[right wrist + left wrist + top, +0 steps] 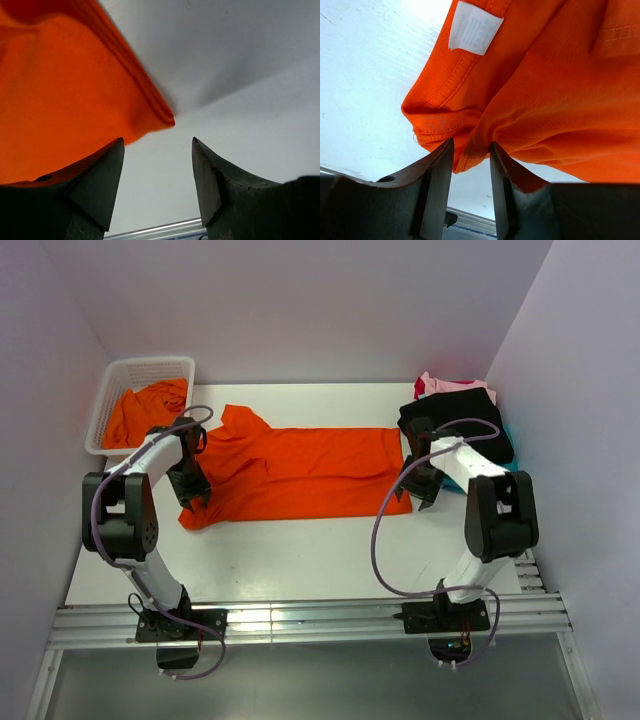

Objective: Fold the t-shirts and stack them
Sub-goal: Fold the flattened tshirt in 1/3 of the way

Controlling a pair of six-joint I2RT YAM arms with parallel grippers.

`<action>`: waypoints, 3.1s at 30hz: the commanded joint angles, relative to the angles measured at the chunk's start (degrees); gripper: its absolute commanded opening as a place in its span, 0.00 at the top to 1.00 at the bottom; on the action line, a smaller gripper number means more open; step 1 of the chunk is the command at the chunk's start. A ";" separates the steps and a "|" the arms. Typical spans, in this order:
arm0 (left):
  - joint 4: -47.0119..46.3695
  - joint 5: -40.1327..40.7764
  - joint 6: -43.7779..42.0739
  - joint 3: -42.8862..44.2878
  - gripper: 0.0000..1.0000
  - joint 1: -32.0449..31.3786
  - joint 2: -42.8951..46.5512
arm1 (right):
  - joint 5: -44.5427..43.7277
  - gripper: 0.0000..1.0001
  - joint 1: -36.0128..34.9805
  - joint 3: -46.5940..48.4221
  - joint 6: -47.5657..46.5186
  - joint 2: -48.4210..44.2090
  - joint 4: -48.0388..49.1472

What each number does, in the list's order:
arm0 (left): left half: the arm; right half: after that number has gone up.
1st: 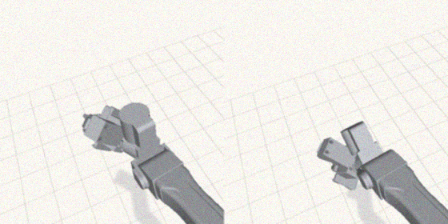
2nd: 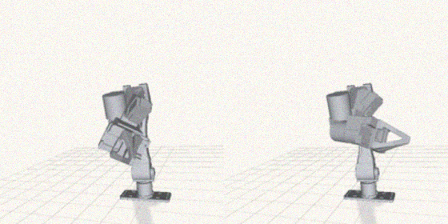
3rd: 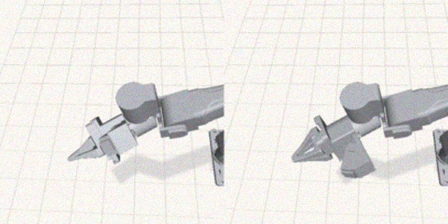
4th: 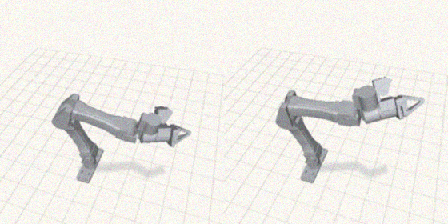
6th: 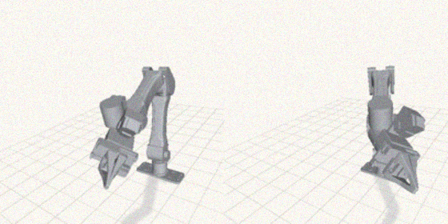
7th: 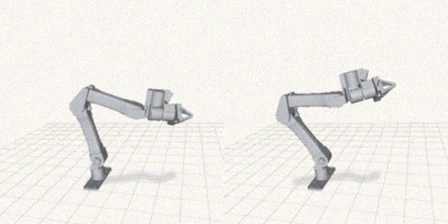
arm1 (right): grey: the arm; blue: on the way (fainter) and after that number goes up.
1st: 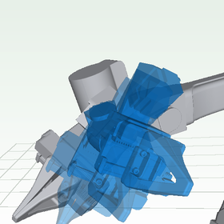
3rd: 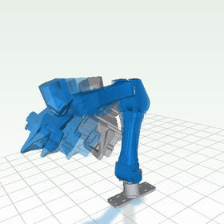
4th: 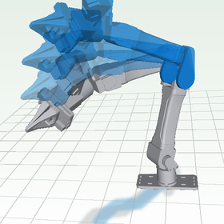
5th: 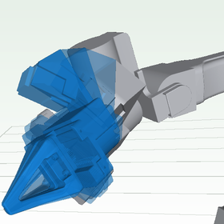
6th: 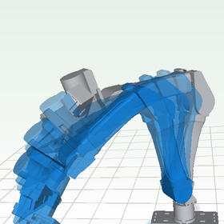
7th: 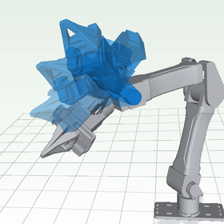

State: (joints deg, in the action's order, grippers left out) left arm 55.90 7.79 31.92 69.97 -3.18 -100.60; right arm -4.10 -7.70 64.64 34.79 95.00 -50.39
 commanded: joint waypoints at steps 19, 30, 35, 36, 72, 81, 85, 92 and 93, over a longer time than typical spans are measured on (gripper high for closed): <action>5.27 2.41 -0.11 -0.45 1.00 0.28 6.64 | -0.12 1.00 2.69 2.60 0.02 7.32 0.74; 3.17 -5.23 -0.89 -2.12 0.77 0.28 8.65 | -0.47 1.00 5.16 -4.08 -2.53 0.27 -2.35; -0.35 -12.71 -0.99 -4.14 0.34 0.19 13.58 | -0.03 1.00 5.16 -3.21 -2.44 1.94 -1.90; -1.05 -13.50 -0.81 -4.75 0.31 0.19 15.06 | -0.29 1.00 5.16 -2.86 -2.62 2.20 -1.90; -10.99 -8.76 -2.48 -11.88 0.87 -0.16 6.65 | 0.58 1.00 5.77 -1.10 -3.14 4.67 -1.38; -5.82 -3.68 -3.88 -5.05 1.00 -0.16 5.15 | 0.58 1.00 7.17 -3.64 -2.44 1.95 -1.38; -4.13 1.07 -3.45 -2.22 1.00 0.46 4.10 | 3.21 1.00 10.86 -8.73 -1.65 -0.17 -0.24; -3.61 3.45 -2.83 0.51 0.98 0.72 -0.82 | 3.83 1.00 12.89 -9.45 -1.92 0.62 -0.49; -3.43 3.98 -2.66 0.77 0.92 0.72 -1.09 | 3.83 1.00 12.89 -9.19 -2.00 0.88 -0.67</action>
State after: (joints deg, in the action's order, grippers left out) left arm 50.61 6.85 29.39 68.49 -3.07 -100.75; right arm 1.85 4.71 55.00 32.95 96.66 -50.59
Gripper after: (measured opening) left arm 0.046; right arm 0.030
